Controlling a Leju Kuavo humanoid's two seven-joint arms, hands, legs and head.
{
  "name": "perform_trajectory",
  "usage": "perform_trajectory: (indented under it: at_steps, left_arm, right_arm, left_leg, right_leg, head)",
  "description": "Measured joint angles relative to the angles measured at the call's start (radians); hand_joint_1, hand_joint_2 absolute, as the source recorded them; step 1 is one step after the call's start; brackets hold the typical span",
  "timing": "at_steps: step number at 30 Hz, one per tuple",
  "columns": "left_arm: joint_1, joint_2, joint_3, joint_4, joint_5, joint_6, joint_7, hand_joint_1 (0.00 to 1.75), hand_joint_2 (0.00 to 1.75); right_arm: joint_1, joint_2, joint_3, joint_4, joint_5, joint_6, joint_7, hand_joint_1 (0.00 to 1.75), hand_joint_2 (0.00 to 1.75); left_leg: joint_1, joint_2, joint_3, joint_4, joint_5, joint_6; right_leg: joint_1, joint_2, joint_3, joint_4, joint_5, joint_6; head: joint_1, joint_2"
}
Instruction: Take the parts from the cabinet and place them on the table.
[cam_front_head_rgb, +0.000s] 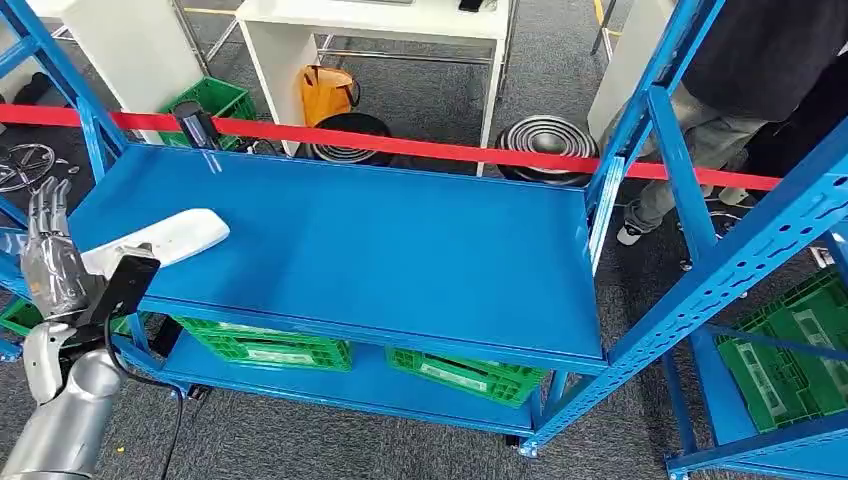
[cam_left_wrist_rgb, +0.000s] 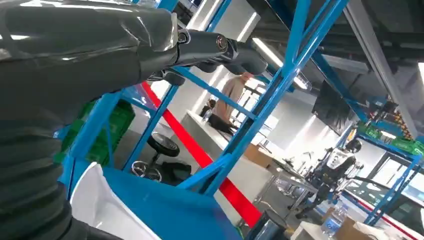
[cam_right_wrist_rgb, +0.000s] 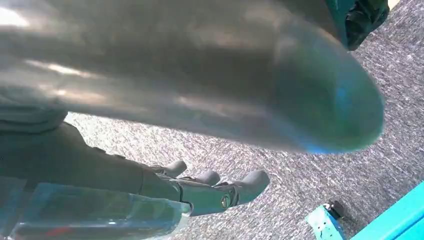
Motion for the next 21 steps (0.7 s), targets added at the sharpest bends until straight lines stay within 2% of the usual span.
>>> perform_trajectory:
  at_steps: [21]
  left_arm:
    - [0.026, 0.006, 0.000, -0.063, 0.005, -0.057, -0.012, 0.00, 1.75]
  right_arm:
    - [-0.013, 0.006, 0.001, 0.000, 0.006, 0.024, 0.003, 0.00, 0.00]
  left_leg:
    - [0.000, 0.000, 0.000, 0.000, 0.000, 0.000]
  right_leg:
    - [0.000, 0.000, 0.000, 0.000, 0.000, 0.000]
  head:
    - [0.000, 0.000]
